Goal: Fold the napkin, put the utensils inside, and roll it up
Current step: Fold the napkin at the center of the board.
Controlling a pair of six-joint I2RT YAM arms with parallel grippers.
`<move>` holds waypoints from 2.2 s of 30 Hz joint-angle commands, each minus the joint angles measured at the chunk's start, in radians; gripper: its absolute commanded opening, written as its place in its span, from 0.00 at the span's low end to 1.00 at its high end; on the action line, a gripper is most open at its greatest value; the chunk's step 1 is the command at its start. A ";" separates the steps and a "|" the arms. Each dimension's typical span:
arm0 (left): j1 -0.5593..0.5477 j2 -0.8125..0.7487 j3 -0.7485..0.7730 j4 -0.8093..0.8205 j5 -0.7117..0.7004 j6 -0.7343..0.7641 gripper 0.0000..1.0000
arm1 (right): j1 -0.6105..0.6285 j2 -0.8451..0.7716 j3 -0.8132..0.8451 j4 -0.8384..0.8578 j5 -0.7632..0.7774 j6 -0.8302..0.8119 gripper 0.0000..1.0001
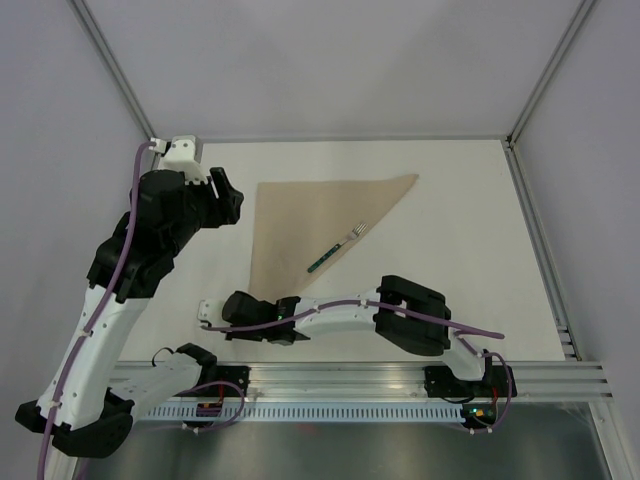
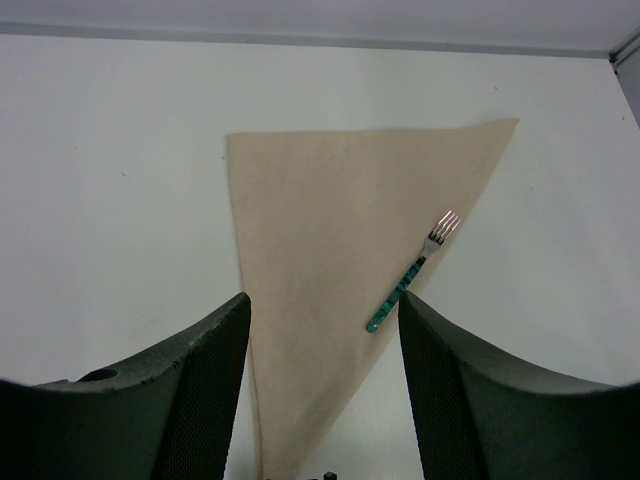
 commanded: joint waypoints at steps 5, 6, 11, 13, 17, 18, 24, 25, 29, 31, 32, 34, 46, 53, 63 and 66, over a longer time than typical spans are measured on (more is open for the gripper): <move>-0.002 0.007 0.004 0.045 0.012 0.005 0.66 | -0.022 -0.046 0.048 -0.044 0.024 0.007 0.11; -0.002 0.006 0.007 0.045 0.012 0.005 0.66 | -0.028 -0.051 0.048 -0.044 0.023 0.011 0.11; -0.002 0.006 0.007 0.064 0.015 -0.006 0.66 | -0.056 -0.089 0.028 -0.055 0.024 0.030 0.08; -0.002 0.009 0.009 0.071 0.015 -0.011 0.66 | -0.076 -0.114 0.019 -0.056 0.027 0.034 0.07; -0.002 0.024 0.023 0.085 0.027 -0.012 0.66 | -0.111 -0.154 -0.012 -0.059 0.031 0.044 0.03; -0.002 0.029 0.032 0.088 0.030 -0.014 0.66 | -0.120 -0.164 -0.018 -0.061 0.031 0.046 0.03; -0.002 0.064 0.046 0.114 0.045 -0.015 0.65 | -0.204 -0.235 -0.073 -0.059 0.037 0.058 0.01; -0.002 0.067 0.046 0.119 0.052 -0.015 0.65 | -0.229 -0.250 -0.079 -0.058 0.037 0.055 0.00; -0.002 0.082 0.044 0.137 0.062 -0.020 0.65 | -0.300 -0.281 -0.111 -0.068 0.027 0.061 0.00; -0.002 0.092 0.043 0.148 0.068 -0.020 0.65 | -0.345 -0.301 -0.133 -0.067 0.026 0.058 0.01; -0.002 0.095 0.043 0.151 0.070 -0.020 0.65 | -0.359 -0.309 -0.142 -0.065 0.024 0.060 0.00; -0.002 0.105 0.044 0.160 0.078 -0.021 0.65 | -0.410 -0.327 -0.163 -0.059 0.018 0.060 0.00; -0.002 0.154 0.027 0.206 0.122 -0.040 0.65 | -0.654 -0.353 -0.217 -0.013 -0.012 0.046 0.01; -0.002 0.174 0.021 0.219 0.134 -0.043 0.65 | -0.737 -0.341 -0.223 0.002 -0.035 0.049 0.00; -0.002 0.202 0.020 0.233 0.145 -0.043 0.65 | -0.800 -0.304 -0.234 0.024 -0.046 0.044 0.01; -0.002 0.211 0.017 0.239 0.150 -0.044 0.64 | -0.812 -0.298 -0.239 0.028 -0.048 0.043 0.01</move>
